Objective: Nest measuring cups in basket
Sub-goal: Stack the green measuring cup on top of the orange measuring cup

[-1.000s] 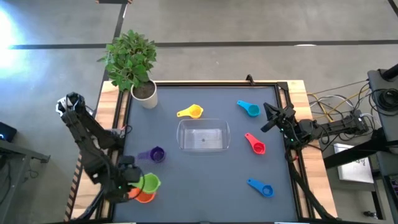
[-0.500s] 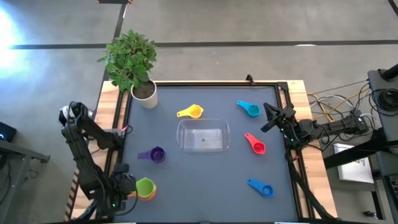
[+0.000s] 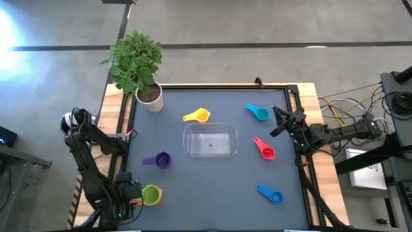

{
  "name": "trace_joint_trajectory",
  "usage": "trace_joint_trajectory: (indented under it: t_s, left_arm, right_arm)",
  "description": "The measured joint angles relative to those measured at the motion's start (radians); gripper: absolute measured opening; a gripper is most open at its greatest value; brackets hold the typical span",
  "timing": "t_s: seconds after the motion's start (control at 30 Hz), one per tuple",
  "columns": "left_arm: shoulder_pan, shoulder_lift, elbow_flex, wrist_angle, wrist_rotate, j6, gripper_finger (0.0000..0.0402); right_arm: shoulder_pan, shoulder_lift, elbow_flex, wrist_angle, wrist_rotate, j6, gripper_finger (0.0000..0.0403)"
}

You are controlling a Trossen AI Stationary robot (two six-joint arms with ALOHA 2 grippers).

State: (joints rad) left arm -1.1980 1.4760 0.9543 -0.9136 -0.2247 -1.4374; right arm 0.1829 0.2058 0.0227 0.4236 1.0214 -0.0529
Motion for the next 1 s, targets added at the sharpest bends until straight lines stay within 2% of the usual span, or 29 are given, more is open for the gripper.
trace_joint_trajectory:
  t_s: [0.3, 0.5, 1.0]
  left_arm:
    - [0.006, -0.005, 0.0, 0.02, -0.001, -0.051, 0.0299]
    - [0.027, 0.008, 0.0, 0.015, -0.001, -0.069, 0.0335]
    - [0.038, 0.009, -0.012, 0.015, -0.002, -0.068, 0.0355]
  right_arm:
    - [0.0, 0.0, 0.0, 0.0, 0.0, 0.0, 0.0009]
    - [0.0, 0.0, 0.0, 0.0, 0.0, 0.0, 0.0009]
    - [0.0, 0.0, 0.0, 0.0, 0.0, 0.0, 0.0009]
